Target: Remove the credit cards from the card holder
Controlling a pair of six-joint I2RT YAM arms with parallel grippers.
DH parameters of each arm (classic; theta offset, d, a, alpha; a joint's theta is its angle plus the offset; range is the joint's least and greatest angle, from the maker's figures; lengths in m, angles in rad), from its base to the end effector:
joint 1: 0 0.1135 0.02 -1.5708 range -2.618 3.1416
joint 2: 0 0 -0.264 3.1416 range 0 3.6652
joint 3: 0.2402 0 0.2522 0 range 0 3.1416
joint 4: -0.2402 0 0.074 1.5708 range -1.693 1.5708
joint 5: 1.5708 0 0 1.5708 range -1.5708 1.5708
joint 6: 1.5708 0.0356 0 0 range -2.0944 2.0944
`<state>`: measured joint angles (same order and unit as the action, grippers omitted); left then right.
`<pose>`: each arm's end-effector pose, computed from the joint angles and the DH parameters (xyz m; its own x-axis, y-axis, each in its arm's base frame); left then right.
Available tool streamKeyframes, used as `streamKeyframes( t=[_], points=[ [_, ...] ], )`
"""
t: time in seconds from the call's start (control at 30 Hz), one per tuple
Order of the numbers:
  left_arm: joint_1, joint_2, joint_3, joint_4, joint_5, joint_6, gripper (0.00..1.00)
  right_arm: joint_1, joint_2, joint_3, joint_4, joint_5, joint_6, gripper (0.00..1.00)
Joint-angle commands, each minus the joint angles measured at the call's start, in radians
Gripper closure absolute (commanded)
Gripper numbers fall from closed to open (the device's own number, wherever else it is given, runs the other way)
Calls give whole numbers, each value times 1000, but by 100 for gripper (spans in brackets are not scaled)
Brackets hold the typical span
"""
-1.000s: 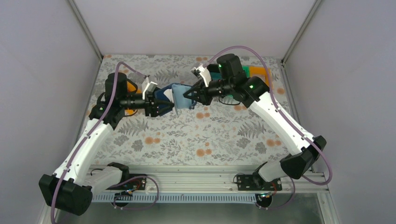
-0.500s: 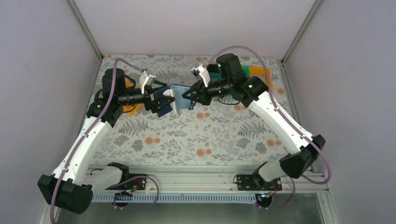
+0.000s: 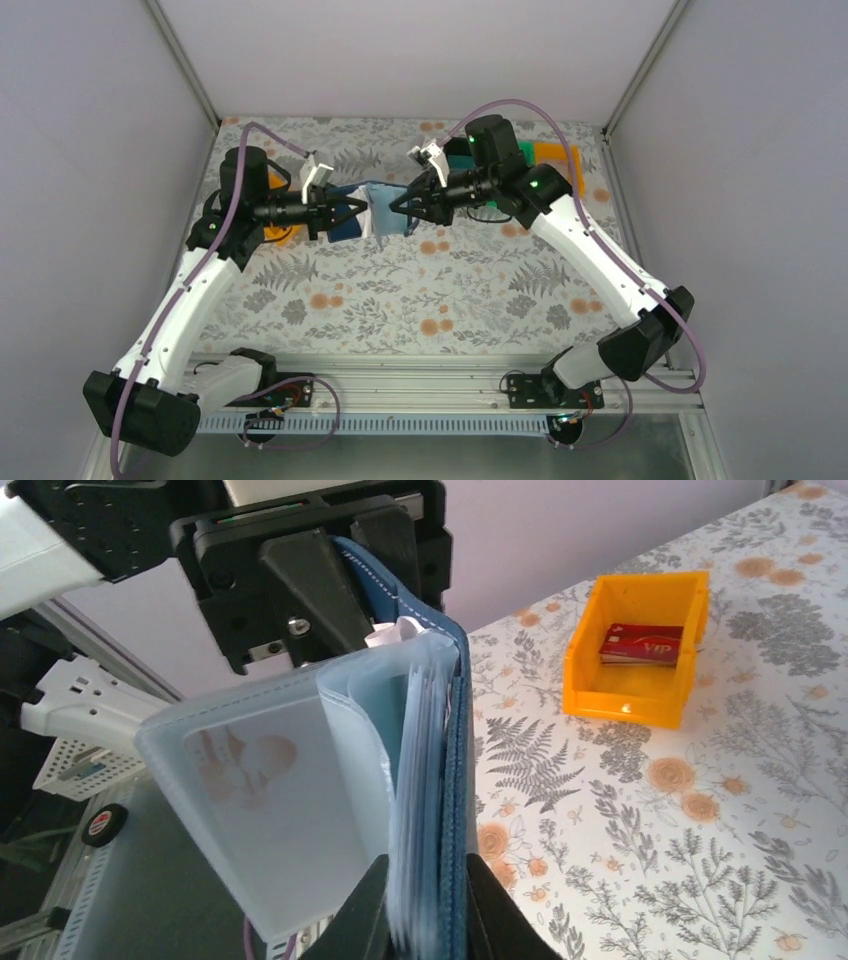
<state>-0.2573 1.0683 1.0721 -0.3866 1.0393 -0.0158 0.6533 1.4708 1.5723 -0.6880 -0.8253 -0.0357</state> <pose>0.2078 -0.0864 0.3714 -0.3754 0.0905 -0.9224 0.8965 0.2881 -0.3366 0.2327 0.2110 0.4064 -0.4072 -0.3421 -0.8469 -0.9134 0.1546 0.3767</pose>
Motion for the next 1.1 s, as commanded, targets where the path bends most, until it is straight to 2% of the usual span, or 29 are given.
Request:
streamKeyframes(
  t=[0.0, 0.1, 0.13, 0.17, 0.2, 0.33, 0.43, 0.47, 0.5, 0.6, 0.67, 0.8, 0.87, 0.97, 1.07],
  points=[
    [1, -11, -11, 34, 89, 6, 97, 13, -37, -26, 28, -113, -38, 74],
    [2, -18, -14, 22, 34, -4, 98, 9, -70, -37, 34, -45, -13, 37],
    [4, -21, -14, 23, 0, -14, 98, 10, -82, -43, 50, -10, 16, 29],
    [5, -23, -14, 22, -45, -30, 98, 12, -90, -49, 69, 29, 46, 11],
    [6, -23, -14, 24, -80, -48, 98, 21, -94, -57, 87, 67, 72, 2],
    [9, -24, -6, 46, -69, -78, 97, 115, -126, -110, 162, 276, 112, 1],
    [10, -39, -8, 41, -77, -81, 98, 148, -145, -146, 246, 341, 156, 1],
    [10, -45, -12, 40, -76, -79, 98, 162, -145, -147, 256, 372, 160, 1],
    [10, -53, -18, 44, -69, -80, 98, 170, -145, -147, 262, 400, 158, 6],
    [10, -67, -38, 59, -34, -85, 98, 173, -134, -138, 257, 411, 144, 36],
    [10, -72, -48, 68, -13, -82, 98, 173, -122, -118, 231, 375, 118, 49],
    [10, -83, -55, 71, 26, -56, 98, 168, -123, -106, 187, 347, 47, 69],
    [10, -88, -55, 72, 48, -34, 98, 165, -112, -101, 177, 357, 40, 88],
    [9, -92, -59, 83, 74, -14, 98, 165, -50, -69, 166, 308, 47, 93],
    [10, -87, -69, 104, 85, -27, 98, 170, 20, -7, 158, 263, 60, 91]
  ],
)
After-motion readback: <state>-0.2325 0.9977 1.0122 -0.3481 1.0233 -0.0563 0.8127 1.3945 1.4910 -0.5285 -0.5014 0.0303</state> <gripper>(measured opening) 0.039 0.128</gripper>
